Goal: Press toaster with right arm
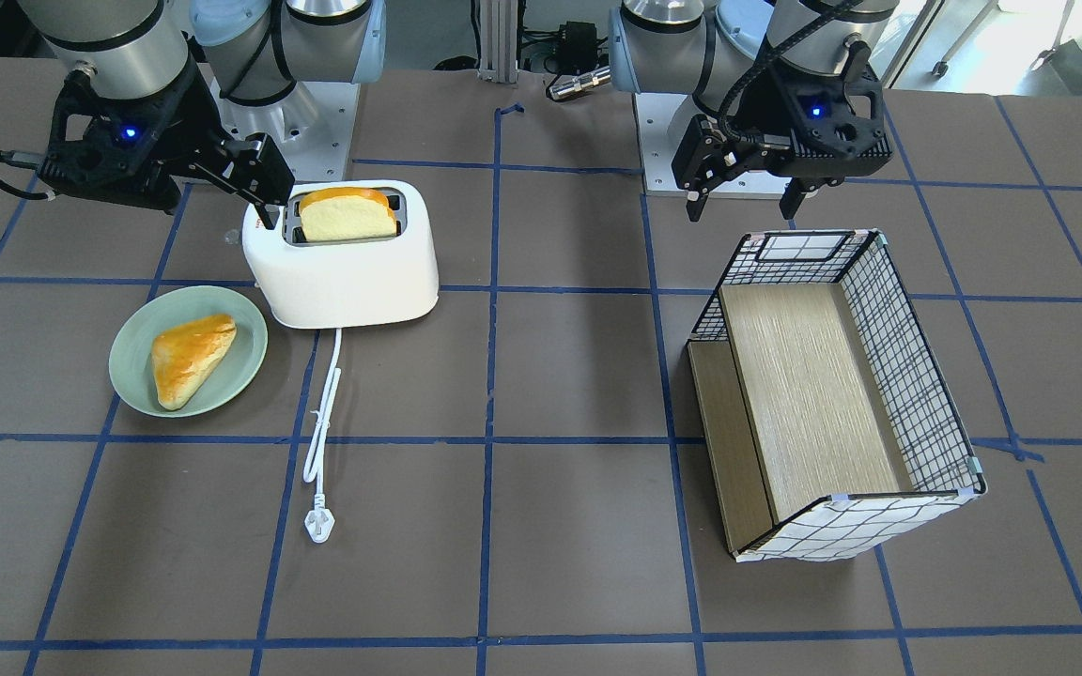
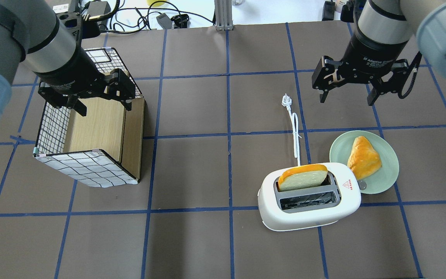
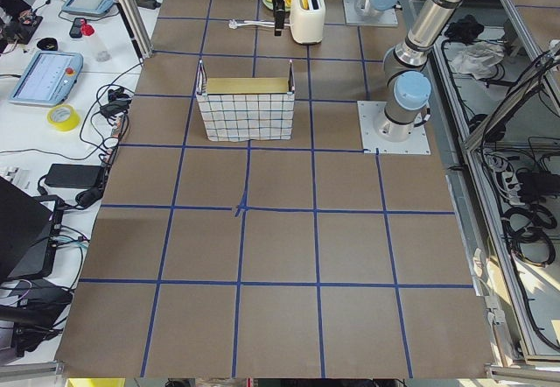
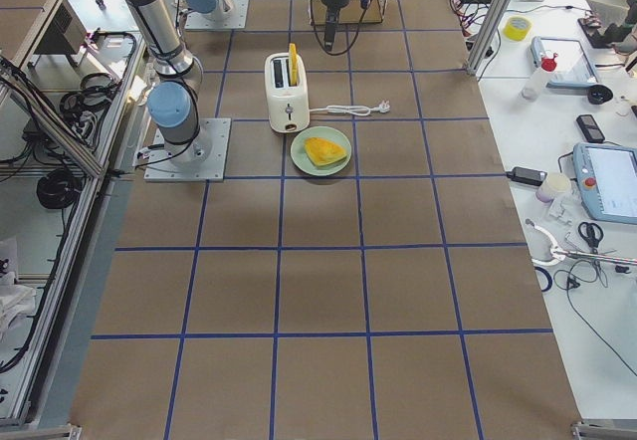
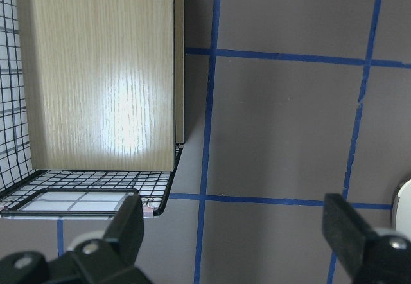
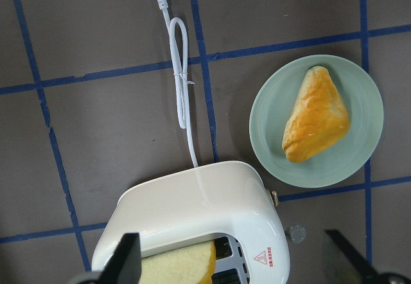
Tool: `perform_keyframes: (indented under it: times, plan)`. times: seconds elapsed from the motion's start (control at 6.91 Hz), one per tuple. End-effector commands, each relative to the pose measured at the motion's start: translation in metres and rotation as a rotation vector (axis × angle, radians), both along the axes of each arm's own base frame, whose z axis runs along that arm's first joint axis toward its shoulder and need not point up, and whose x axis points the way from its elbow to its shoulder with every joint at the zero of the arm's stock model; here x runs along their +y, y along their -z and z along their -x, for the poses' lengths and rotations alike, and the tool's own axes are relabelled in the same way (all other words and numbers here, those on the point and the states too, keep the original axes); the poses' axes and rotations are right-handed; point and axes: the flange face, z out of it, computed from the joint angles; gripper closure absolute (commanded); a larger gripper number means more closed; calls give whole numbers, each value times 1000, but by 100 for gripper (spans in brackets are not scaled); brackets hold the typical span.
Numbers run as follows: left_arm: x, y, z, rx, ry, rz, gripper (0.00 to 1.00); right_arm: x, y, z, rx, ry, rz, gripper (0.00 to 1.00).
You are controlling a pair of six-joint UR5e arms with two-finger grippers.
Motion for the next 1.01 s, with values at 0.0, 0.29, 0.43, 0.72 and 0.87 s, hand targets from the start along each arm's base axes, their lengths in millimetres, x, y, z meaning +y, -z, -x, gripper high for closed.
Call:
perform_keyframes:
  times: [0.0, 0.29, 0.43, 0.72, 0.87]
  plan:
    - [0, 0, 0, 0, 0, 0, 0, -2, 3, 6, -2, -1, -5, 0]
    - [0, -1, 0, 0, 0, 1, 0, -6, 5, 16, -5, -7, -9, 0]
    - [0, -1, 0, 0, 0, 1, 0, -8, 6, 21, -8, -10, -11, 1]
    - [0, -1, 0, 0, 0, 1, 0, -13, 4, 33, -9, 10, 12, 50]
    - [0, 0, 0, 0, 0, 0, 0, -16, 5, 46, -17, -43, 11, 80]
